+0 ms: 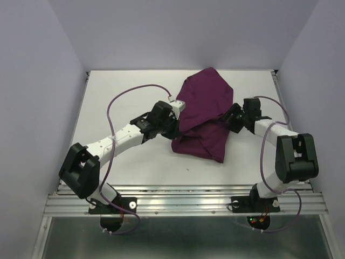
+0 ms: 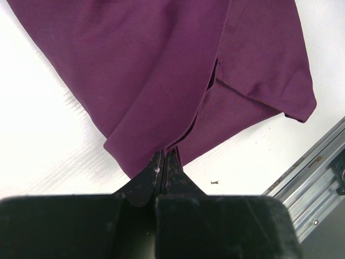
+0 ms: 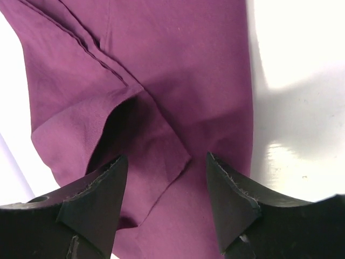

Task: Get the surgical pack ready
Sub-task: Pack the surgical kit at the center of the board.

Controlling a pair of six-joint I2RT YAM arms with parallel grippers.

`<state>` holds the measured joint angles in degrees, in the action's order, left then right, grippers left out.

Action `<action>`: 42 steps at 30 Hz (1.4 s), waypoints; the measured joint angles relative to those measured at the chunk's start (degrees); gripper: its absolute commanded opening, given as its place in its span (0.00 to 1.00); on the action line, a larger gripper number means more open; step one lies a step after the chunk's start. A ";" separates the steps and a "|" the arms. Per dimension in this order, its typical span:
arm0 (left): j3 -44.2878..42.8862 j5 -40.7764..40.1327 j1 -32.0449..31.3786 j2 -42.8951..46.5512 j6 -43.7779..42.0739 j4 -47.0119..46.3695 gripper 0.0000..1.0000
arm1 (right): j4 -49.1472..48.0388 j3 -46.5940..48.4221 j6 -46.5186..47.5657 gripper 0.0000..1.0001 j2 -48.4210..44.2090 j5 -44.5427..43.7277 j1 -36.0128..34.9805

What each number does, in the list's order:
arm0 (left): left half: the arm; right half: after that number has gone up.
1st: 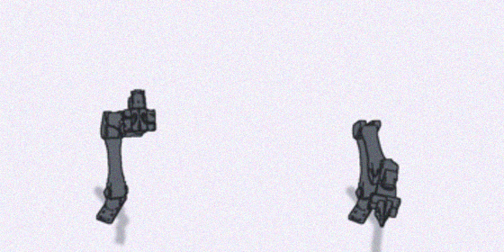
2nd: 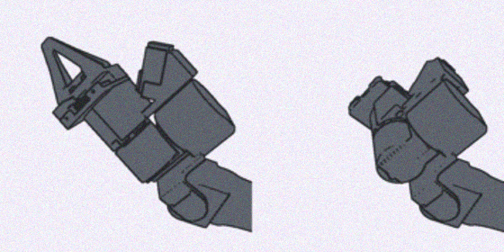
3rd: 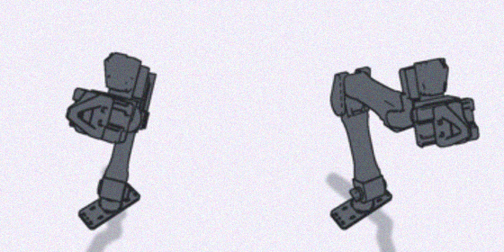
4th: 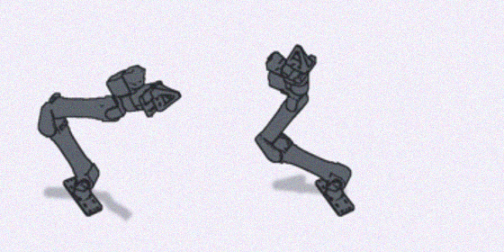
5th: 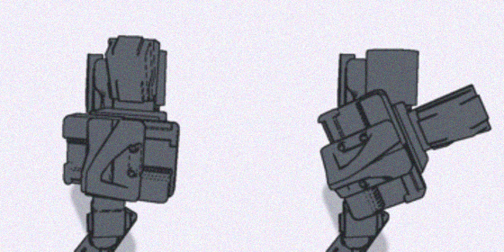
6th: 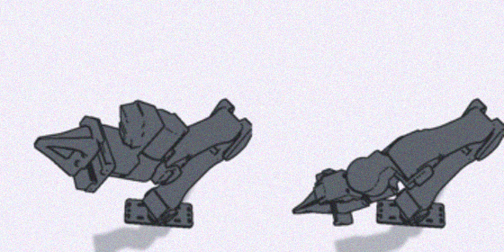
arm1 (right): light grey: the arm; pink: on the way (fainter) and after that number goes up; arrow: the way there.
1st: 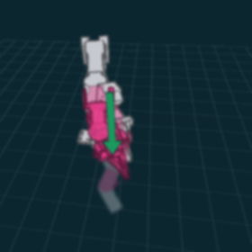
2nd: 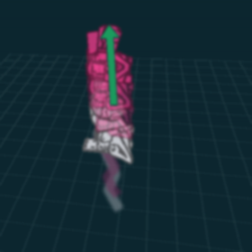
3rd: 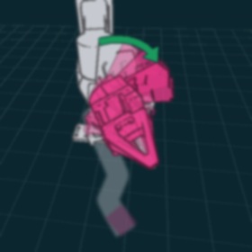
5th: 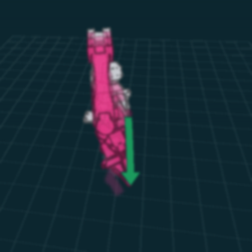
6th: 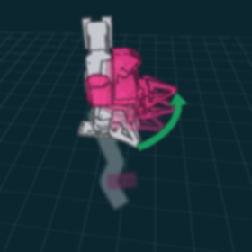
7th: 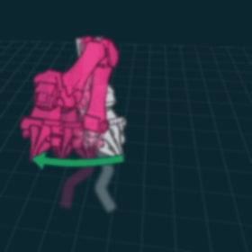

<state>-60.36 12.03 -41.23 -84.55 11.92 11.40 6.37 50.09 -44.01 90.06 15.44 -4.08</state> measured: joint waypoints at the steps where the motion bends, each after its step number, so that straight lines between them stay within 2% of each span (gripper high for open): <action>1: 0.00 0.00 0.00 0.02 0.00 0.02 0.00 | 0.07 -0.11 -0.39 0.65 0.00 0.26 -0.02; 7: 0.00 0.00 -0.02 0.00 0.00 0.00 0.00 | -0.52 -0.13 -1.33 0.54 0.31 1.99 0.00; 17: 0.02 0.00 -0.02 0.00 -0.04 0.00 0.00 | -1.38 -0.13 -1.75 0.52 2.82 3.26 0.07; 20: 0.02 0.00 -0.02 0.00 -0.04 0.00 0.00 | -1.64 -0.11 -1.95 0.46 3.13 3.28 0.07; 23: 0.02 0.00 -0.02 0.00 -0.04 0.00 0.00 | -1.64 -0.11 -2.12 0.31 3.37 3.26 0.22; 24: 0.02 0.02 -0.02 0.00 -0.04 0.00 0.00 | -1.64 -0.09 -2.19 0.23 3.45 3.26 0.28; 27: 0.02 0.02 -0.02 0.00 -0.02 0.00 0.00 | -1.68 0.00 -2.40 0.10 3.74 3.28 0.31; 29: 0.02 0.04 -0.02 0.00 -0.04 0.00 0.00 | -1.66 0.24 -2.54 0.08 3.93 3.19 0.31; 31: 0.02 0.15 -0.02 0.00 -0.04 0.00 0.00 | -1.66 0.79 -2.58 0.01 4.07 3.10 0.31; 42: 0.02 0.59 -0.07 0.00 -0.02 0.00 0.00 | -1.99 6.21 -2.54 0.01 5.44 2.05 0.31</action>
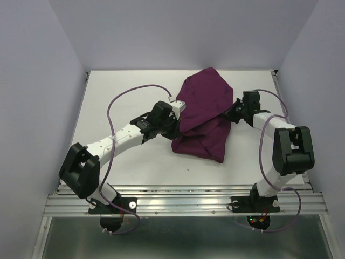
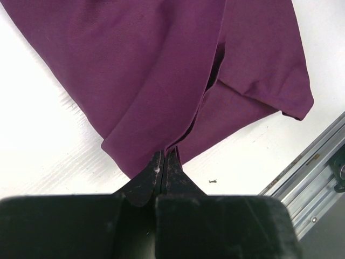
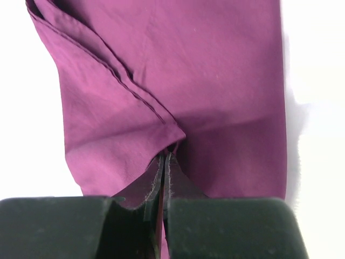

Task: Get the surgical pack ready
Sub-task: Pack the surgical kit at the center of the board.

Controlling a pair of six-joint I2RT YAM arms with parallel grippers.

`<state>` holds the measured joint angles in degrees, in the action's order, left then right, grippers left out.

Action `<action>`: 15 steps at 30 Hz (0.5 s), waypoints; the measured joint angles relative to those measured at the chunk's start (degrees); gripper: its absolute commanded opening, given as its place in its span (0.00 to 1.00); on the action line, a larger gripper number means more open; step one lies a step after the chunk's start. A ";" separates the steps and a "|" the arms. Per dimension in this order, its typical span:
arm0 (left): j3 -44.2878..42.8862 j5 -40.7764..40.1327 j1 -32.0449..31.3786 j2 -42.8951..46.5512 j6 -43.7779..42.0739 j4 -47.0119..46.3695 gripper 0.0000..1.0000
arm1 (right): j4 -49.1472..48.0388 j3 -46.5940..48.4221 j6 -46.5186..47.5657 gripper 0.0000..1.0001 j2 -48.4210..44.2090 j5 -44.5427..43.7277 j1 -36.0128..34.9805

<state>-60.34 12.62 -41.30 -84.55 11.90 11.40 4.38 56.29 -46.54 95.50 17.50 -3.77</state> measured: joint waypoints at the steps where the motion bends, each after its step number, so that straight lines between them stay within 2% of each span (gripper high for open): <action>1: 0.00 0.07 -0.02 0.00 0.00 0.00 0.00 | 0.04 0.28 0.02 0.01 0.02 -0.28 -0.02; 9: 0.00 0.68 -0.48 0.00 -0.09 -0.02 0.00 | -0.09 6.27 0.24 0.01 1.27 -3.54 1.25; 15: 0.00 1.73 -1.01 -0.09 -0.55 -0.24 0.00 | -1.29 9.68 0.15 0.01 5.99 -4.04 2.32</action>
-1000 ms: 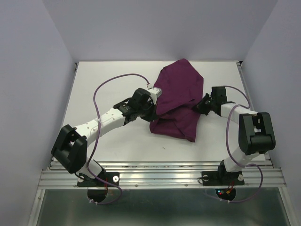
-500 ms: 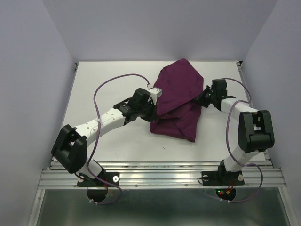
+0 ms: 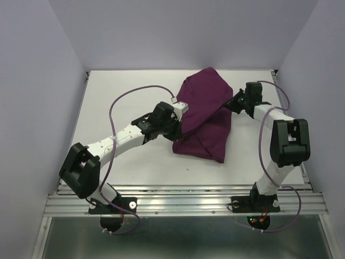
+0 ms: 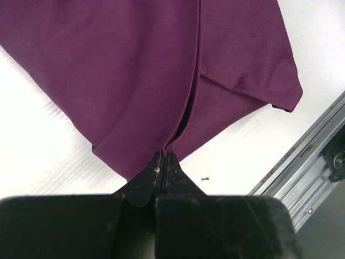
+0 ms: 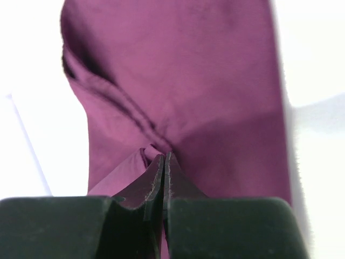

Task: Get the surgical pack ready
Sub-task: Pack the surgical kit at the center of the board.

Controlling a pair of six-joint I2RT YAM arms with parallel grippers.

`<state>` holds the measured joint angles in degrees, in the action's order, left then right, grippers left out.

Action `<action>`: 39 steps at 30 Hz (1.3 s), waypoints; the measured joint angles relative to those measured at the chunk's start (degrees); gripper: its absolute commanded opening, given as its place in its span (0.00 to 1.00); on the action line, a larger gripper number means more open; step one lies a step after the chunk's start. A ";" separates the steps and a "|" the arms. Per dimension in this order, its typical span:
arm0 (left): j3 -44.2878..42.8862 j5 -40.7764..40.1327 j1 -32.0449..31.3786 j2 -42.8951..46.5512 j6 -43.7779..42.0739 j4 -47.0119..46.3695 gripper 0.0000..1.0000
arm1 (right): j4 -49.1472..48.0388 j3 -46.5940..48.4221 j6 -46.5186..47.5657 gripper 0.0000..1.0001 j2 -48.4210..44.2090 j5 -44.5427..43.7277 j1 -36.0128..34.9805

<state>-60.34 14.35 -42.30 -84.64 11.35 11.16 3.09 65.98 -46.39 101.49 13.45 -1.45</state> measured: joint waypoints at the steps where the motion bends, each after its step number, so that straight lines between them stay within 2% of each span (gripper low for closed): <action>1: 0.00 0.31 -0.07 -0.04 -0.11 -0.22 0.00 | -0.13 0.02 -0.09 0.01 0.85 0.04 0.11; 6: 0.00 1.57 -0.76 -1.07 -0.42 -1.40 0.00 | -0.90 0.00 -0.85 0.00 4.31 0.72 0.63; 13: 0.00 2.89 -2.56 -2.78 -1.16 -1.73 0.00 | -3.43 -0.61 -1.86 0.01 4.59 1.64 0.92; 27: 0.02 5.29 -3.82 -5.53 -3.65 -1.05 0.00 | -8.26 -8.00 -2.51 0.01 -2.69 1.84 1.92; 28: 0.02 5.38 -3.85 -5.53 -3.82 -1.05 0.00 | -8.44 -8.81 -2.54 0.22 -2.69 1.86 2.01; 29: 0.13 5.46 -3.87 -5.53 -3.96 -1.11 0.00 | -8.85 -9.68 -2.62 0.30 -2.69 1.95 2.14; 30: 0.35 5.57 -3.87 -5.53 -4.07 -1.09 0.00 | -9.11 -10.58 -2.51 0.49 -2.69 2.03 2.25; 31: 0.55 5.64 -3.91 -5.53 -4.11 -1.03 0.00 | -9.09 -11.45 -3.37 0.56 -2.69 2.19 2.56; 33: 0.74 5.66 -4.09 -5.55 -4.24 -0.83 0.00 | -10.25 -12.94 -3.98 0.66 -2.71 2.97 3.04; 34: 0.74 5.70 -4.11 -5.57 -4.33 -0.76 0.00 | -10.95 -13.60 -4.50 0.69 -2.78 3.39 3.37; 39: 0.74 5.77 -4.20 -5.73 -4.50 -0.79 0.00 | -12.79 -15.17 -6.56 0.70 -2.86 5.03 4.04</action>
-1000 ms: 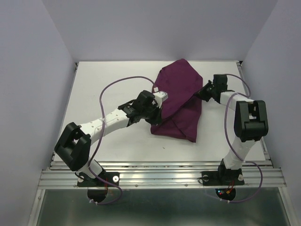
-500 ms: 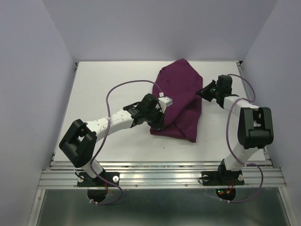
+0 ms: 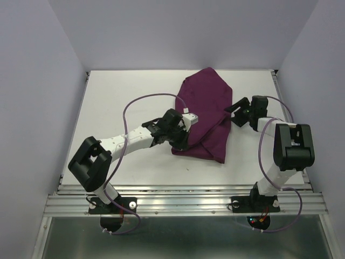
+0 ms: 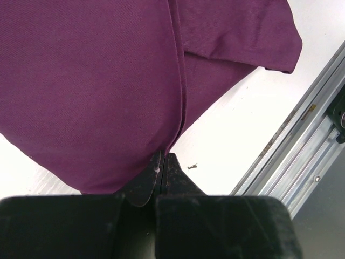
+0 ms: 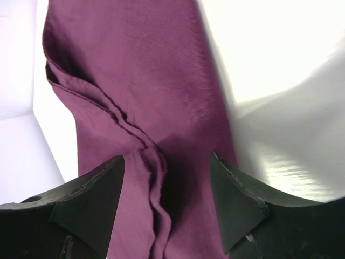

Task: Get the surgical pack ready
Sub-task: Pack the surgical kit at the center of the board.

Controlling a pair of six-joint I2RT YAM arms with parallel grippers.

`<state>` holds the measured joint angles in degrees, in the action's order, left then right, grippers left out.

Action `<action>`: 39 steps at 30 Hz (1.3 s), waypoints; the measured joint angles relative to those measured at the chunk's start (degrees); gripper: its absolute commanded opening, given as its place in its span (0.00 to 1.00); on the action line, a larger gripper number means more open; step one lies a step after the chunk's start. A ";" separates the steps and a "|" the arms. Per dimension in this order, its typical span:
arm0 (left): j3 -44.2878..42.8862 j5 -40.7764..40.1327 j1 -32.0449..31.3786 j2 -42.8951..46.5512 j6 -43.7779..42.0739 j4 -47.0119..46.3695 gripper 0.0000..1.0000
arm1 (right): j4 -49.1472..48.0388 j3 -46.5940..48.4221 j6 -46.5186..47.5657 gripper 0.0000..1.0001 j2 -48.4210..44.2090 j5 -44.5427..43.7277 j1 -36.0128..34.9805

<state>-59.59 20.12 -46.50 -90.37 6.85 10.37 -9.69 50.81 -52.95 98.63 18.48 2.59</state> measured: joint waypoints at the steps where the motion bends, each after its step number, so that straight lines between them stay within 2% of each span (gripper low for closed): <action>1: 0.00 0.00 -0.04 -0.04 0.00 0.00 0.00 | -0.35 -0.02 -0.33 0.70 0.00 0.44 0.00; 8: 0.00 0.02 -0.39 -0.74 0.00 -0.02 0.00 | -5.05 -1.27 -2.34 0.67 0.00 3.80 0.00; 12: 0.00 0.02 -0.42 -0.76 0.00 0.00 0.00 | -7.63 -2.03 -3.45 0.60 0.22 6.56 0.00; 15: 0.00 0.04 -0.42 -0.83 0.00 -0.02 0.00 | -10.27 -1.99 -4.15 0.51 1.53 8.85 0.00; 17: 0.00 0.04 -0.42 -0.98 0.00 -0.02 0.00 | -11.54 -1.79 -4.76 0.39 3.19 10.01 0.00; 18: 0.00 0.04 -0.42 -1.07 0.00 -0.02 0.00 | -11.91 -1.73 -4.87 0.27 3.91 10.49 0.00; 20: 0.00 0.04 -0.42 -1.09 0.00 -0.02 0.00 | -12.26 -1.68 -5.75 0.13 5.22 11.52 0.00; 21: 0.00 0.04 -0.44 -1.09 0.00 -0.04 0.00 | -12.31 -1.53 -5.79 0.01 5.57 12.00 0.00; 30: -0.02 -0.09 -0.57 -1.09 -0.04 -0.81 0.00 | -13.00 4.92 -5.70 0.01 5.14 14.51 -0.09; 39: -0.07 -0.13 -0.63 -1.18 -0.26 -1.81 0.00 | -13.18 4.52 -2.43 0.01 -0.61 13.99 -0.46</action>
<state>-59.66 19.99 -47.13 -91.55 6.59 8.56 -22.87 55.33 -55.37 98.02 32.47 2.13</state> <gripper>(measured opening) 0.026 0.041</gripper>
